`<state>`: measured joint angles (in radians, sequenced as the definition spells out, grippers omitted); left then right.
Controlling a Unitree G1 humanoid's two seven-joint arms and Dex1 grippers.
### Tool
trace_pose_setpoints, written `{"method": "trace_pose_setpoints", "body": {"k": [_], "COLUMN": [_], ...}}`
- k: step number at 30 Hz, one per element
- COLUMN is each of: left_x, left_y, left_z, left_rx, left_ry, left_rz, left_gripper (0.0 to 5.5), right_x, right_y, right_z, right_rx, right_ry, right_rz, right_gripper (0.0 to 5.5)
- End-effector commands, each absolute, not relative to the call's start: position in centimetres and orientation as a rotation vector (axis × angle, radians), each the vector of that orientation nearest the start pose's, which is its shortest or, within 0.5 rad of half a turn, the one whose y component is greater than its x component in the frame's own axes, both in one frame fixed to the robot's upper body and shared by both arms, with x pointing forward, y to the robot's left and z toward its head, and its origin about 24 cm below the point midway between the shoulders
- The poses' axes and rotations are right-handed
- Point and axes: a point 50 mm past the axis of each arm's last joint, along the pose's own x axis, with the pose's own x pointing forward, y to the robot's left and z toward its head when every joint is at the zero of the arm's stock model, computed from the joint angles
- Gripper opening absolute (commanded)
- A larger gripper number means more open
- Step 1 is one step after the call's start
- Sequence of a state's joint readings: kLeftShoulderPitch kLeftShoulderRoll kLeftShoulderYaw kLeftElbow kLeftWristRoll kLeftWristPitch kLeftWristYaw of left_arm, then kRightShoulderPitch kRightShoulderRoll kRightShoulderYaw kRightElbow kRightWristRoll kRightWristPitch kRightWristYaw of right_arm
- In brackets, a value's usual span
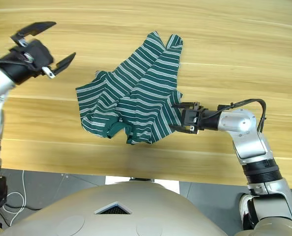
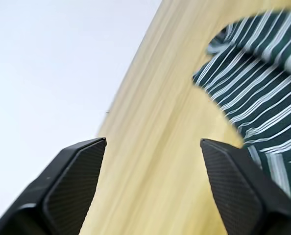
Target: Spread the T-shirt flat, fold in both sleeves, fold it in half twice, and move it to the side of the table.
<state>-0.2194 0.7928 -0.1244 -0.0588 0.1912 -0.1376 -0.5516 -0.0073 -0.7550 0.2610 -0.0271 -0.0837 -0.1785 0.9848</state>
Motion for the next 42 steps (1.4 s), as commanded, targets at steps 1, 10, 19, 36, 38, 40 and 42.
{"method": "trace_pose_setpoints", "body": {"k": [1,10,19,36,38,40,42], "left_x": [27.6,26.4,25.4,13.4,13.3,13.4,13.7], "left_y": [20.5,22.0,23.5,17.0,17.0,17.2,17.3], "left_z": [9.9,4.2,-0.2,7.1,6.8,6.7,6.7], "left_rx": [1.316,1.36,1.354,1.306,1.307,1.311,1.314], "left_ry": [-0.113,0.018,0.117,-0.042,-0.028,-0.021,-0.02], "left_rz": [-0.681,-0.778,-0.768,-1.062,-1.063,-1.059,-1.056], "left_gripper": [3.56,3.56,3.56,3.56,3.56,3.56,3.56], "right_x": [21.3,22.1,23.3,16.4,16.6,17.1,18.2], "right_y": [-19.2,-23.2,-25.7,-24.3,-24.3,-25.0,-25.8], "right_z": [3.6,2.3,2.9,2.6,2.9,3.2,3.8], "right_rx": [-0.985,-1.119,-1.095,-0.837,-0.843,-0.863,-0.896], "right_ry": [0.309,0.477,0.557,0.655,0.651,0.658,0.655], "right_rz": [1.306,1.274,1.206,1.478,1.477,1.441,1.384], "right_gripper": [3.3,3.3,3.3,3.3,3.3,3.3,3.3]}}
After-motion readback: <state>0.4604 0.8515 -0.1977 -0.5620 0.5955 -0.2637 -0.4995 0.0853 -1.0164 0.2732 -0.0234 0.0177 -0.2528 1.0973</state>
